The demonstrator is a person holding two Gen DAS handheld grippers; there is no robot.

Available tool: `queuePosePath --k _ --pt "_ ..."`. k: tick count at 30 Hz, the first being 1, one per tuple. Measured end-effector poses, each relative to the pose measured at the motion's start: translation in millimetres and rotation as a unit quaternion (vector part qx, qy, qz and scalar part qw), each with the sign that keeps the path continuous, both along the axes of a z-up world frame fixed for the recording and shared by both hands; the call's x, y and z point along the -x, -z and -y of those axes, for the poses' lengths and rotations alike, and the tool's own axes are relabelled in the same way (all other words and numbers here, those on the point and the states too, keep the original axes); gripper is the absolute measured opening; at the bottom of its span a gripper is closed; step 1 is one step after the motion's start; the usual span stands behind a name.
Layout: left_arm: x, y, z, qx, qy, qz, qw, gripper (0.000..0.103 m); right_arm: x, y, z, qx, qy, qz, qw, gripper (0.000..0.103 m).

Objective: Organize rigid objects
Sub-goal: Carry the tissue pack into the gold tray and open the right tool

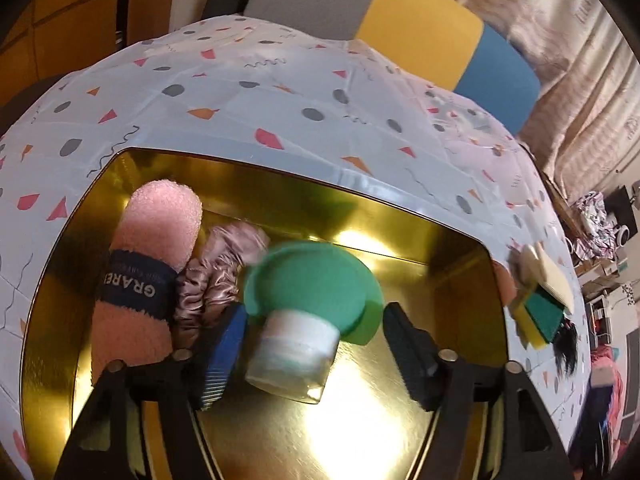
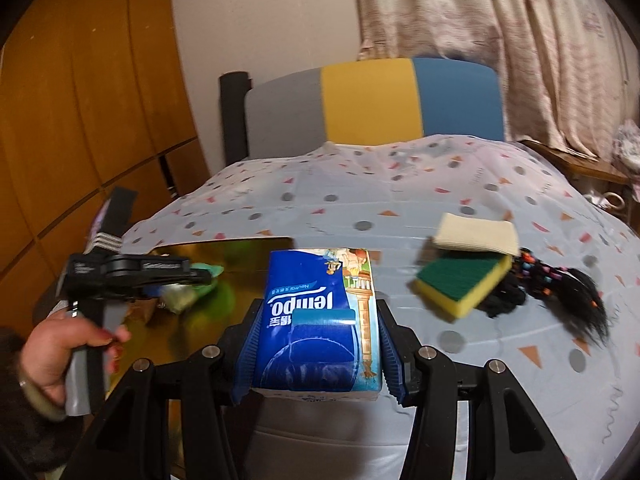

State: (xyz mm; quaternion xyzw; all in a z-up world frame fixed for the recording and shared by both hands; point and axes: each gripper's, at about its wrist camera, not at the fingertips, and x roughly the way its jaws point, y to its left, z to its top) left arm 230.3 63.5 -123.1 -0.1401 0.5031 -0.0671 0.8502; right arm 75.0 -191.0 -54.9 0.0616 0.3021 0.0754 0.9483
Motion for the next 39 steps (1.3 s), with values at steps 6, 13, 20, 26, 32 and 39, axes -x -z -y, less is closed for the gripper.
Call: queuePosePath --k 6,13,20,26,32,39 --pt "12 -11 -10 0.020 -0.001 0.018 0.9996 0.074 -6 2 -23 0.009 -0.026 -0.006 1.000 0.053" --pt "60 -28 -20 0.061 0.004 0.057 0.9965 0.074 -15 7 -42 0.010 -0.052 -0.026 0.998 0.053" --pt "101 -19 -22 0.054 0.016 0.051 0.9971 0.074 -54 18 -66 0.014 -0.091 -0.076 0.993 0.053" --pt "121 -20 -33 0.041 0.006 0.064 0.9970 0.074 -92 27 -85 0.026 -0.101 -0.106 0.989 0.053" --pt "130 -16 -45 0.050 -0.008 0.064 0.9967 0.074 -128 40 -101 0.054 -0.097 -0.136 0.984 0.053" --pt "132 -12 -53 0.057 -0.021 0.057 0.9965 0.074 -154 47 -101 0.073 -0.087 -0.161 0.981 0.055"
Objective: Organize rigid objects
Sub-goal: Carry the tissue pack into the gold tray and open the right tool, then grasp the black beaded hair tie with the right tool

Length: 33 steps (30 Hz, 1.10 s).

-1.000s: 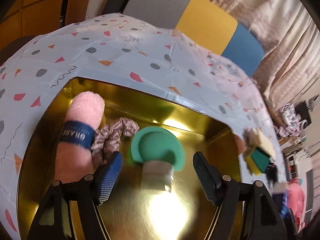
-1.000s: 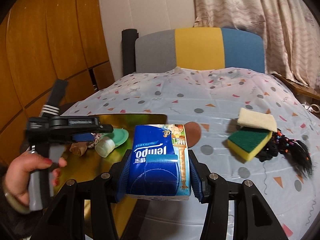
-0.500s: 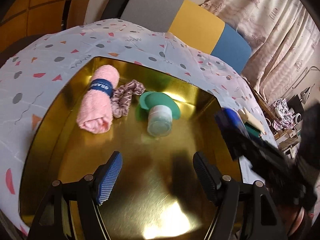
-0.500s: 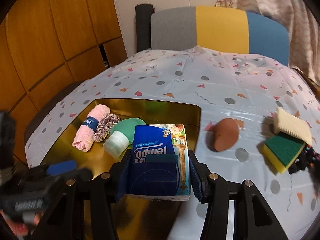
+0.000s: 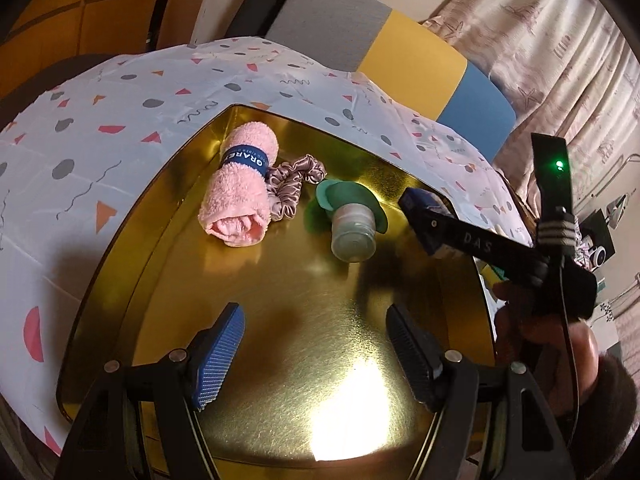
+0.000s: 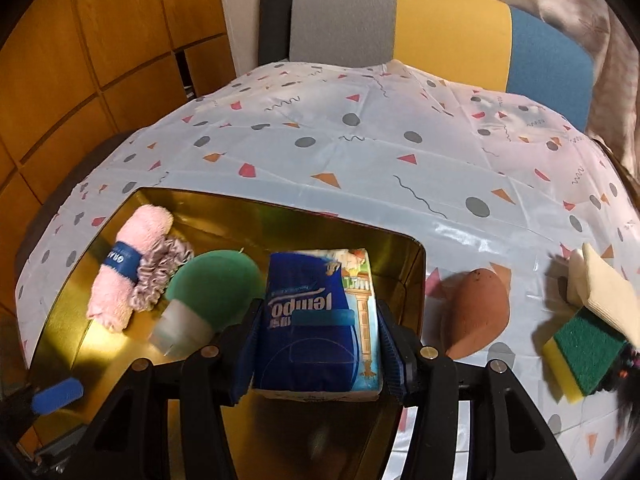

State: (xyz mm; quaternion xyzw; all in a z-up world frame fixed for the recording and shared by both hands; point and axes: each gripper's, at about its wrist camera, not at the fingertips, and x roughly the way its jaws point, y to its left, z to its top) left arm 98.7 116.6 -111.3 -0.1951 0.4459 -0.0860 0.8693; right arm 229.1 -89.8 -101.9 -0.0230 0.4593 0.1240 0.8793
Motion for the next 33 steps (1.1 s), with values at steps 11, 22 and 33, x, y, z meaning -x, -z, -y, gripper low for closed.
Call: queuePosePath --k 11,22,33 --pt "4 -6 9 0.001 0.011 0.009 0.9999 0.074 9 -9 10 -0.030 0.011 0.017 0.999 0.062" --pt "12 -13 37 -0.008 0.040 0.013 0.9991 0.074 59 -32 60 -0.055 0.050 0.070 0.995 0.065" --pt "21 -20 101 -0.031 0.117 0.014 0.9925 0.074 103 7 146 -0.048 0.118 0.037 0.991 0.065"
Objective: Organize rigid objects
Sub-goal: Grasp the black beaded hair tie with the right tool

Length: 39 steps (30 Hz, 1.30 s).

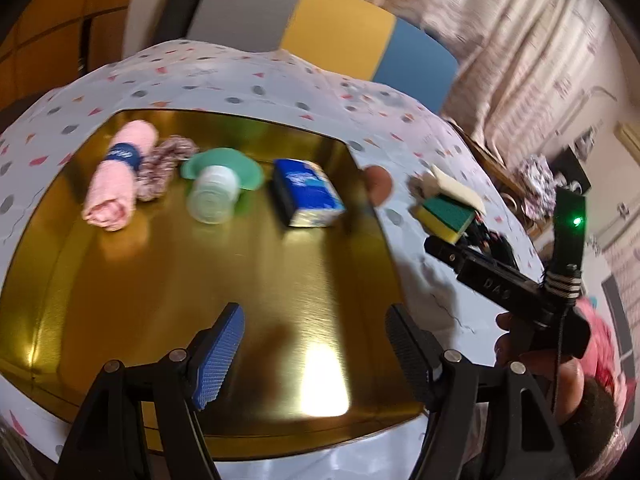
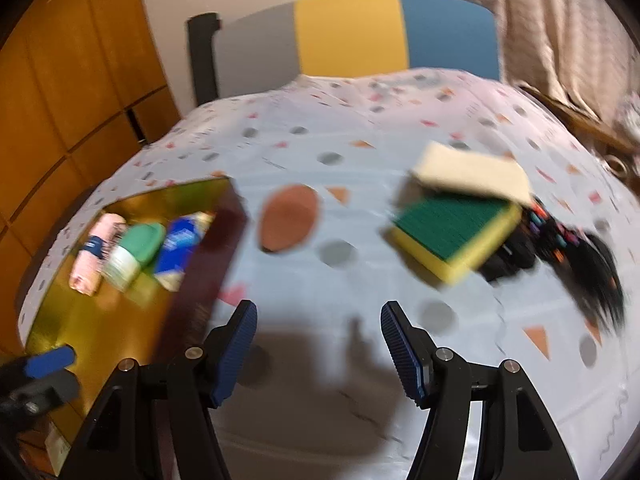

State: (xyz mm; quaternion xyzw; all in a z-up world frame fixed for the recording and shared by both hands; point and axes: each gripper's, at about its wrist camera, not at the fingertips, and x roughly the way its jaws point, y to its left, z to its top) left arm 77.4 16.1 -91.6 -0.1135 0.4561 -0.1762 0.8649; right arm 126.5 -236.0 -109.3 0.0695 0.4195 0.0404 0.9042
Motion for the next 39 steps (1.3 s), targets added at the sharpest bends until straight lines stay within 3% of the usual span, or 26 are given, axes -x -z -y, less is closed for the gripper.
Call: queuePosePath --k 8,13,16,22,31,34,35,39 --pt "12 -1 55 -0.018 0.073 0.002 0.9972 0.074 35 23 72 0.011 0.065 -0.006 0.998 0.065" --pt "22 -2 89 -0.026 0.122 0.005 0.9921 0.074 35 24 119 0.017 0.107 -0.009 0.994 0.065" --pt "25 -1 98 -0.046 0.120 0.008 0.9917 0.075 22 10 145 0.036 0.123 0.011 0.992 0.066" --pt "22 -5 95 -0.040 0.105 0.007 0.9936 0.075 -29 -9 180 0.089 0.130 0.025 0.987 0.071" --pt "25 -21 109 -0.066 0.112 0.041 0.9907 0.075 -82 32 197 0.088 0.106 -0.037 0.990 0.071" --pt "23 -22 116 -0.069 0.120 0.042 0.9895 0.075 -79 44 200 0.074 0.116 -0.041 0.990 0.065" --pt "23 -22 119 -0.070 0.123 0.041 0.9891 0.075 -76 42 202 0.066 0.119 -0.034 0.990 0.052" --pt "17 -20 136 -0.070 0.136 0.037 0.9875 0.075 -65 41 211 0.026 0.128 -0.023 0.991 0.040"
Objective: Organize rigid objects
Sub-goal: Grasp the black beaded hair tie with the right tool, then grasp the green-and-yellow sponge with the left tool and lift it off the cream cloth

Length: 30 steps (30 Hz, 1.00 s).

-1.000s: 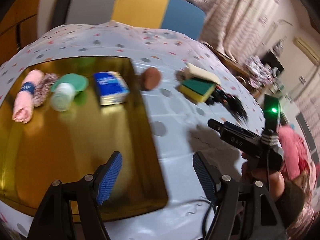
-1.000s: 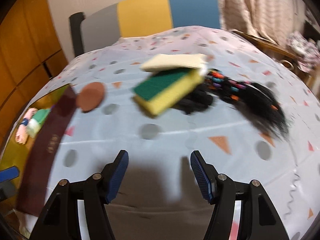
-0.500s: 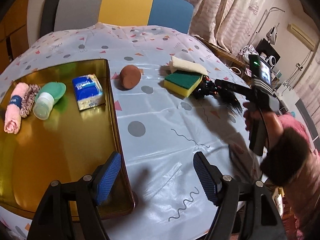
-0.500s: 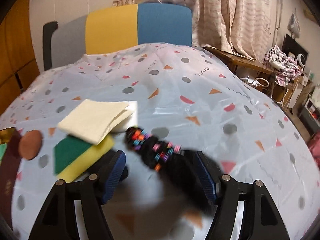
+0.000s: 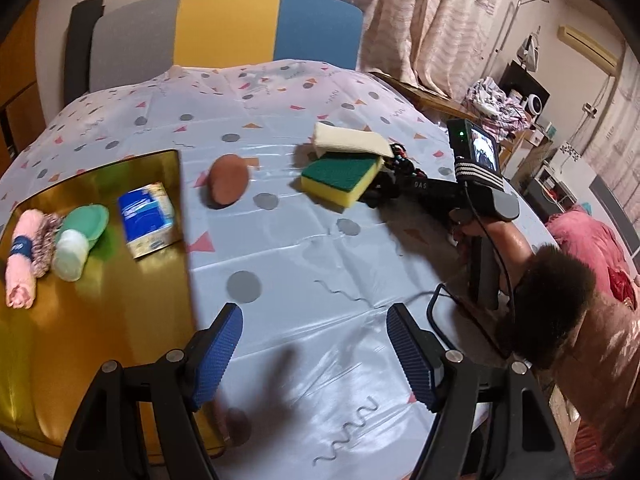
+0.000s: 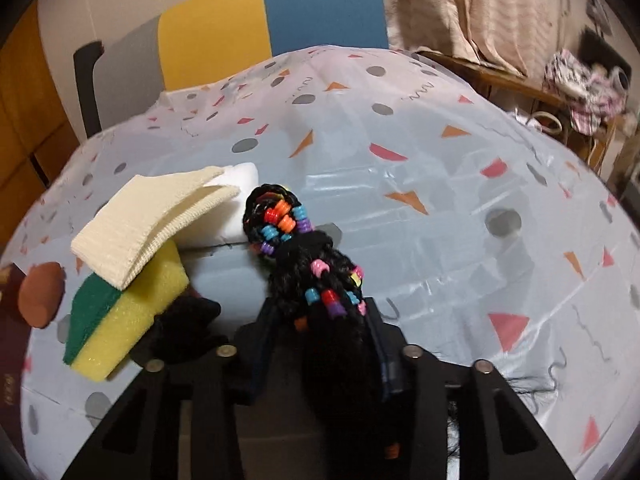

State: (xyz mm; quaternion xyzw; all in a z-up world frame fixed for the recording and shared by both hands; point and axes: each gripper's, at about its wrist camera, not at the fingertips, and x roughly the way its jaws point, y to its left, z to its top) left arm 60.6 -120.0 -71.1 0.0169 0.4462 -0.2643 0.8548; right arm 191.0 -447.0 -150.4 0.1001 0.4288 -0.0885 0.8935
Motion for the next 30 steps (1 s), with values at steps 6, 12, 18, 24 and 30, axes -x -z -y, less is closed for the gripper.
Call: queuePosePath --k 6,12,18,24,30 --pt "-19 3 29 0.000 0.023 -0.011 0.9997 0.075 25 0 6 -0.034 0.025 0.014 0.999 0.038" --pt "-58 11 65 -0.033 0.033 -0.010 0.9989 0.077 42 1 10 -0.056 0.047 0.032 0.997 0.038" --pt "-107 31 111 -0.096 0.069 0.007 0.9929 0.078 45 2 7 -0.043 0.050 0.037 0.997 0.038" --pt "-151 48 143 -0.136 0.097 0.028 0.9856 0.082 46 2 6 -0.041 0.052 0.042 0.997 0.038" --pt "-166 60 161 -0.153 0.154 0.055 0.9745 0.083 49 3 10 -0.053 0.054 0.050 0.996 0.038"
